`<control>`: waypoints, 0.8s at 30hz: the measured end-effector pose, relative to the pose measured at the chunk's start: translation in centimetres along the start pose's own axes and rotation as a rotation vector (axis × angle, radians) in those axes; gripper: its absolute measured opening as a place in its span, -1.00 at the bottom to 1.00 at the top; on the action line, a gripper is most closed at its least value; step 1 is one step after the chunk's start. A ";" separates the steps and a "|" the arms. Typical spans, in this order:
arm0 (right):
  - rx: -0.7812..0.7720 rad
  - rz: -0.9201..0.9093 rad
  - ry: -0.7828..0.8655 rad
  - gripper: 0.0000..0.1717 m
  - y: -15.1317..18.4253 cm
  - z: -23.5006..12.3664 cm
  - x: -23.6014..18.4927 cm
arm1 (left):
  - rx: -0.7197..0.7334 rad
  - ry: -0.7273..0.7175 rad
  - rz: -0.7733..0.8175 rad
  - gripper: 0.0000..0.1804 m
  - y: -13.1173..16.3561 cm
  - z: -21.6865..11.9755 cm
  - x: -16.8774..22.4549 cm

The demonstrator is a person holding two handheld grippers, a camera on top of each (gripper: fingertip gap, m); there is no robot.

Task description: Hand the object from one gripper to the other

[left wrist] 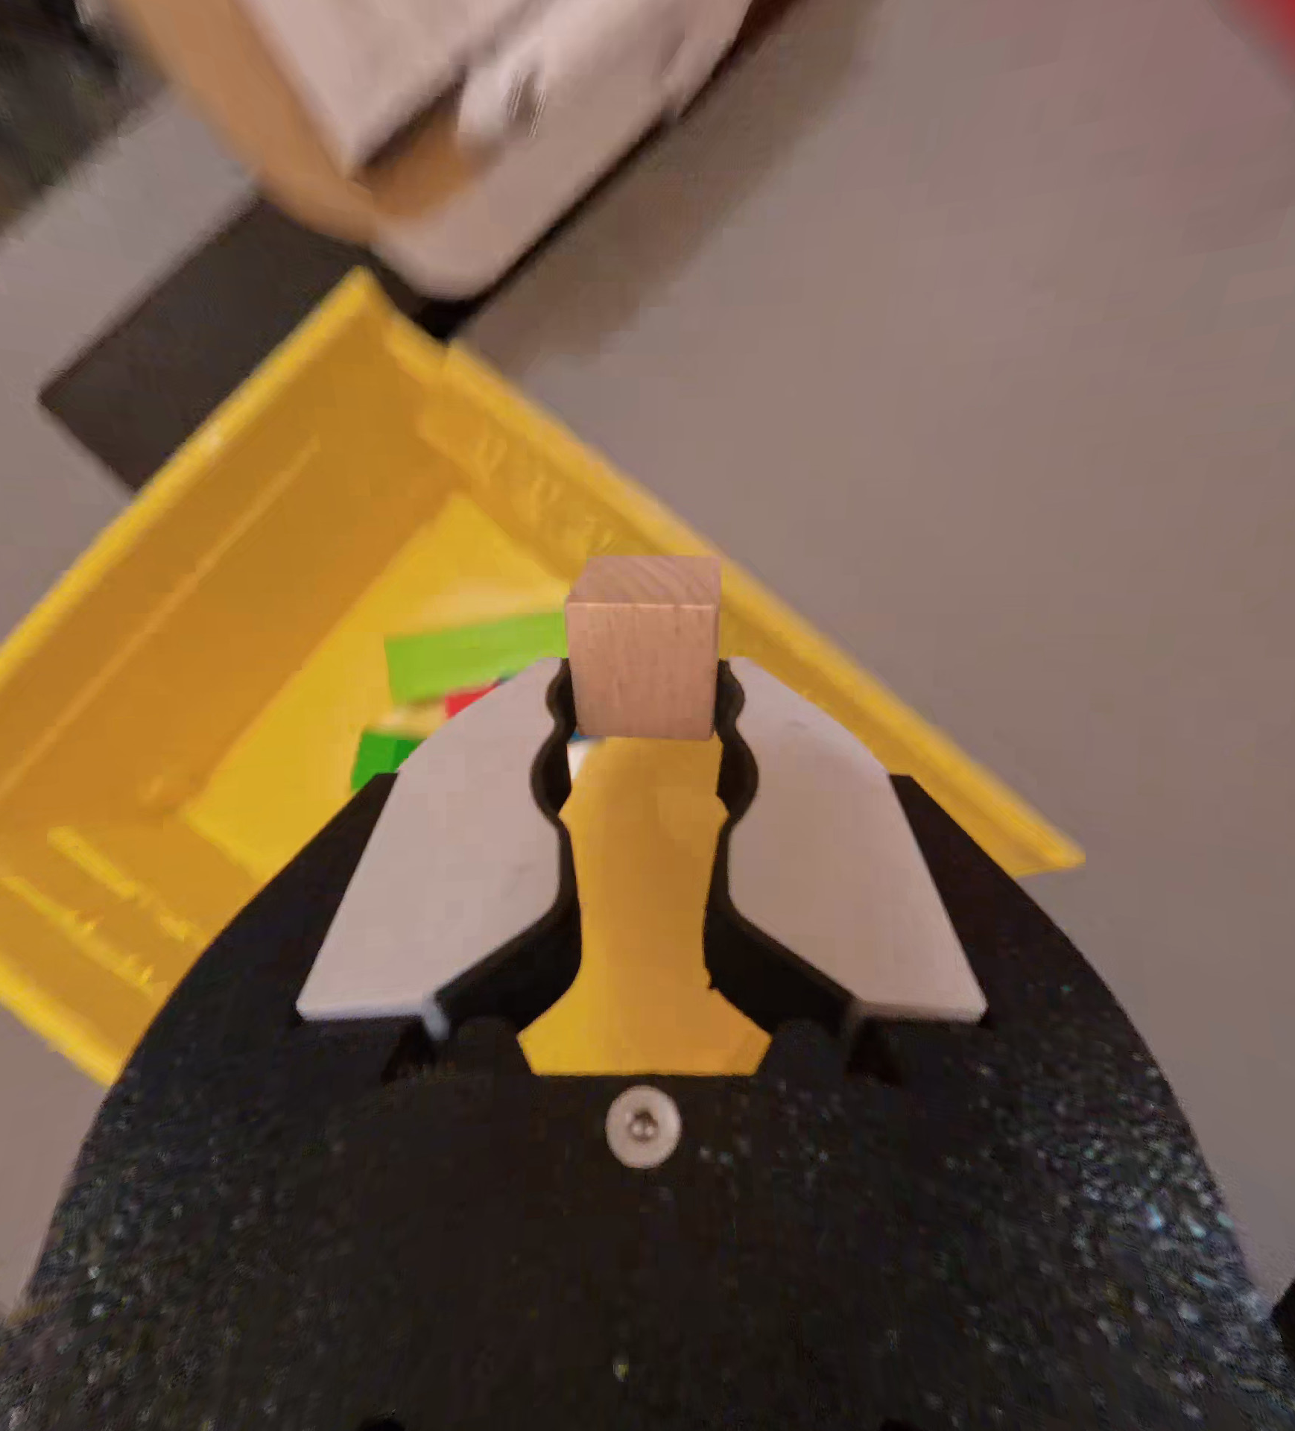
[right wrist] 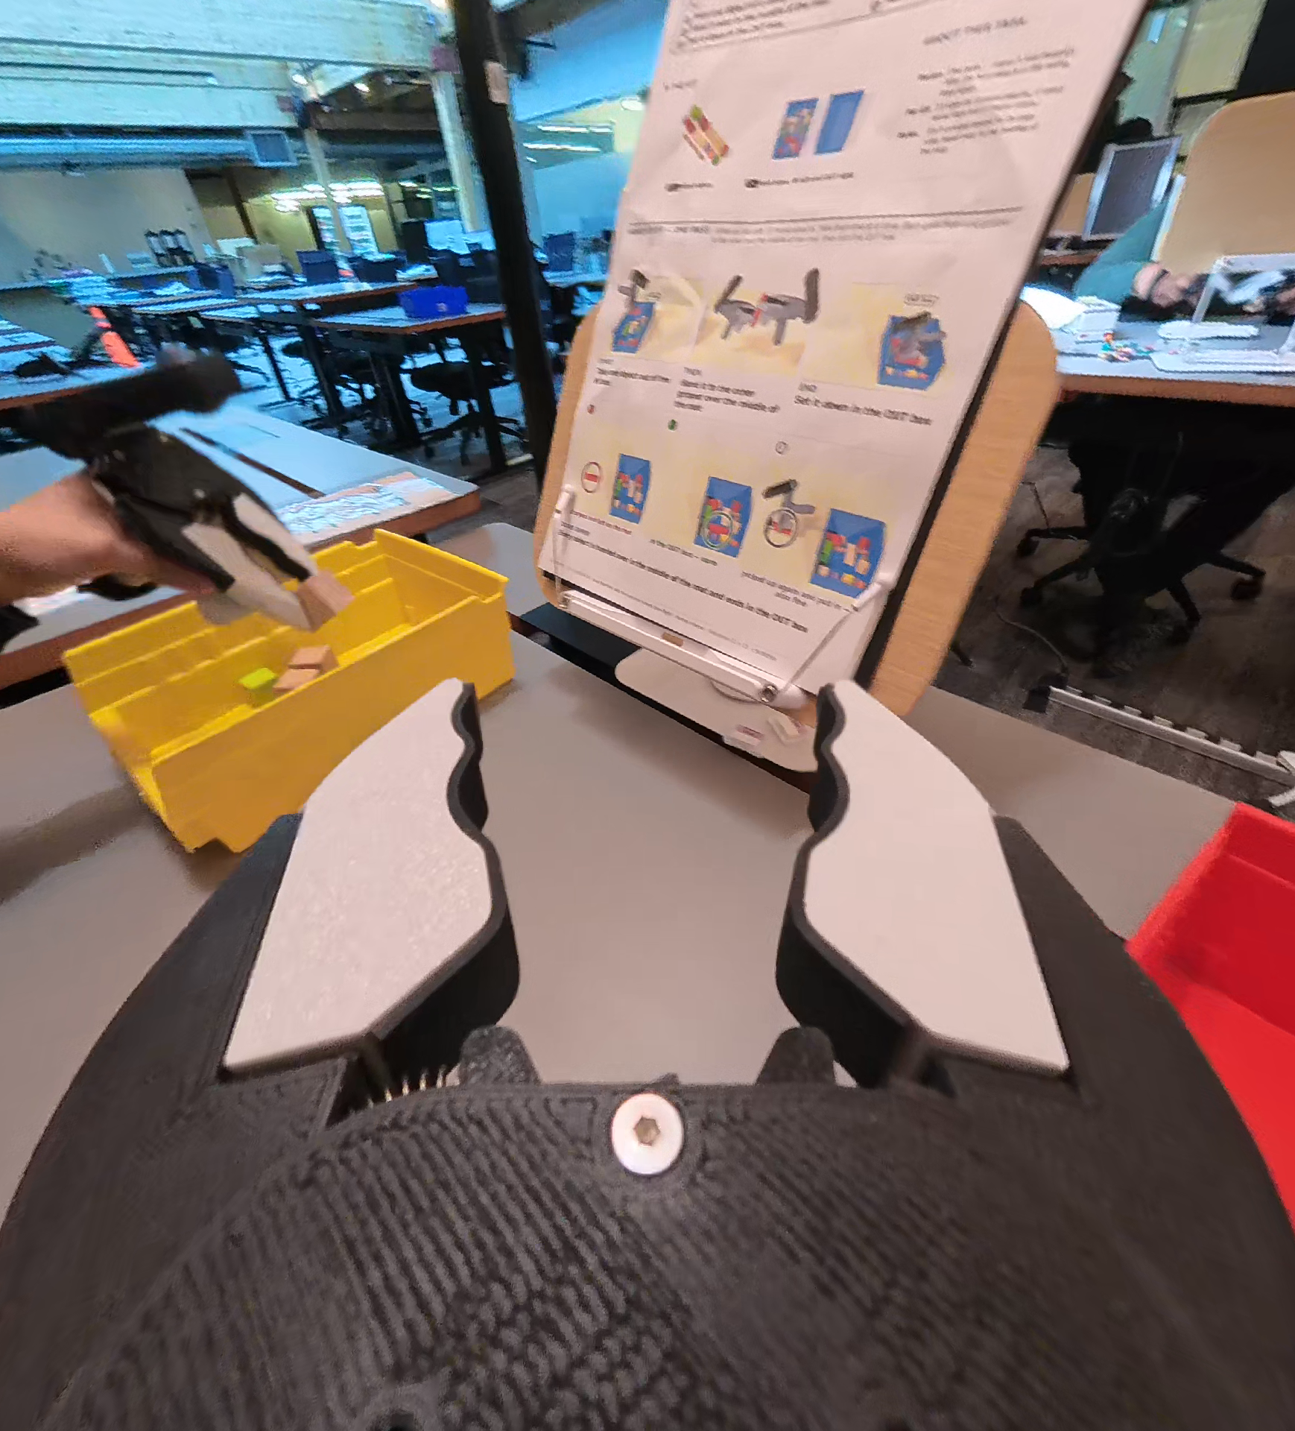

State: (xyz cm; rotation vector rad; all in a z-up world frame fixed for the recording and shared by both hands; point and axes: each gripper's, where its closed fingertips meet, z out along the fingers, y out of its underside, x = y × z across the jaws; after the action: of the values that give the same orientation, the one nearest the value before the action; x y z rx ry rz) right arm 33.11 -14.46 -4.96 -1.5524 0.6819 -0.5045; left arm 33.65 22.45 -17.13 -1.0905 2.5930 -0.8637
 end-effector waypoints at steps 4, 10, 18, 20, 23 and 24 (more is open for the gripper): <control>0.041 -0.035 -0.190 -0.03 -1.0 0.9 -4.1 | 0.323 0.153 0.093 -0.63 -6.7 -3.5 7.2; 0.109 -0.069 -0.476 0.04 -2.7 1.8 -11.5 | 0.589 0.378 0.324 -0.63 -11.7 -5.3 18.1; 0.072 -0.114 -0.663 -0.24 -2.0 2.4 -16.5 | 0.728 0.468 0.491 -0.63 -13.7 -4.6 24.5; 0.087 -0.125 -0.672 -0.33 -2.1 2.5 -16.8 | 0.762 0.460 0.514 -0.63 -14.0 -4.5 24.9; 0.093 -0.124 -0.675 -0.38 -2.1 2.7 -17.0 | 0.760 0.457 0.498 -0.63 -14.3 -4.2 24.8; 0.094 -0.126 -0.678 -0.40 -2.1 2.8 -17.0 | 0.763 0.463 0.505 -0.63 -14.2 -4.1 25.0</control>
State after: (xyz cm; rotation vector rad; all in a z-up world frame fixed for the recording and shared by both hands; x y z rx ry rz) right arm 22.91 -0.75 -1.84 -1.5537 0.0402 -0.0770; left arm 22.74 -1.26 -4.42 -0.0249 2.2748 -1.8719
